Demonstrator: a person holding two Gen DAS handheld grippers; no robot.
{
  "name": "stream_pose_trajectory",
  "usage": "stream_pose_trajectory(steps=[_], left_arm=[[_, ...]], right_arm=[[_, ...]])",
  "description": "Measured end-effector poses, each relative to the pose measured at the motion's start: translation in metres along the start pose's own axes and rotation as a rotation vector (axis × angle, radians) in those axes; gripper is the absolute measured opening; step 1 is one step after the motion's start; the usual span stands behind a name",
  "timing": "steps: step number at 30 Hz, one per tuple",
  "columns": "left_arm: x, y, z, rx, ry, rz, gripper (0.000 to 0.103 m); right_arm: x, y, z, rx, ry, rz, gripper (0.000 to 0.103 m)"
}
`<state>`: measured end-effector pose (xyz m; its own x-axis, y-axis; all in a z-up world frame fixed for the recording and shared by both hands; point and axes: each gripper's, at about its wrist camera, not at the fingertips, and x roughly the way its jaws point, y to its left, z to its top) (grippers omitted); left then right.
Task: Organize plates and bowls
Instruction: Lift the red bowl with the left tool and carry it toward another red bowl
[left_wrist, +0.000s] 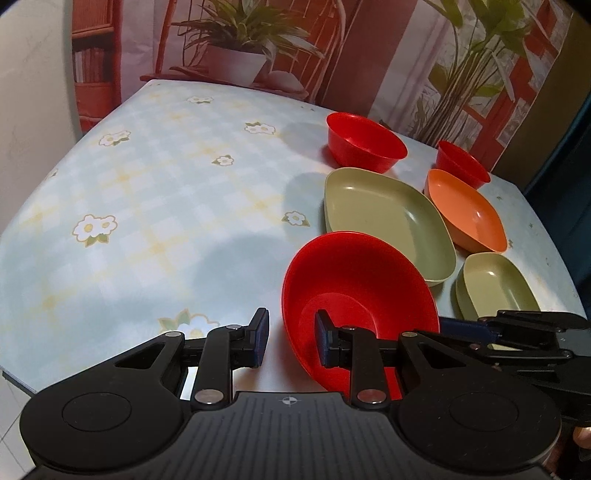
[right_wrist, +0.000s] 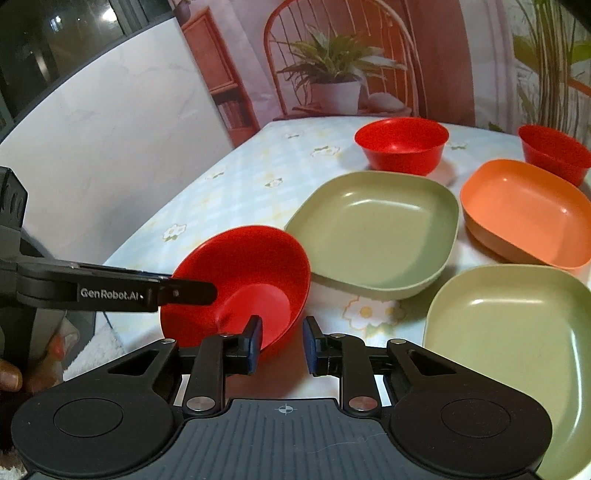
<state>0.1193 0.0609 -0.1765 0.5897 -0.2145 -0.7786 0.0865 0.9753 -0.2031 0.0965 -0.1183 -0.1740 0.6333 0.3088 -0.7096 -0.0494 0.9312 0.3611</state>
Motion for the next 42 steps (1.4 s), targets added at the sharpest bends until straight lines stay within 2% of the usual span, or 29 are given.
stream_pose_trajectory(steps=[3, 5, 7, 13, 31, 42], left_arm=[[-0.003, 0.0, -0.001, -0.002, -0.008, -0.007, 0.026], [-0.005, -0.001, 0.0, 0.002, -0.015, -0.01, 0.015], [-0.007, -0.004, 0.0, 0.016, -0.025, -0.009, 0.015], [-0.015, -0.014, -0.001, 0.058, -0.052, -0.016, 0.015], [-0.021, -0.019, -0.004, 0.069, -0.055, -0.043, 0.015], [-0.019, -0.02, -0.005, 0.068, -0.053, -0.063, 0.015]], right_arm=[[0.001, 0.0, -0.001, 0.004, 0.016, 0.011, 0.022], [0.001, 0.001, -0.001, 0.009, 0.014, 0.017, 0.021], [-0.001, 0.0, -0.001, 0.015, 0.007, 0.022, 0.017], [-0.012, -0.007, -0.002, 0.055, -0.028, 0.017, 0.014], [-0.039, -0.007, -0.001, 0.076, -0.115, -0.008, 0.014], [-0.043, -0.007, -0.003, 0.102, -0.131, -0.011, 0.014]])
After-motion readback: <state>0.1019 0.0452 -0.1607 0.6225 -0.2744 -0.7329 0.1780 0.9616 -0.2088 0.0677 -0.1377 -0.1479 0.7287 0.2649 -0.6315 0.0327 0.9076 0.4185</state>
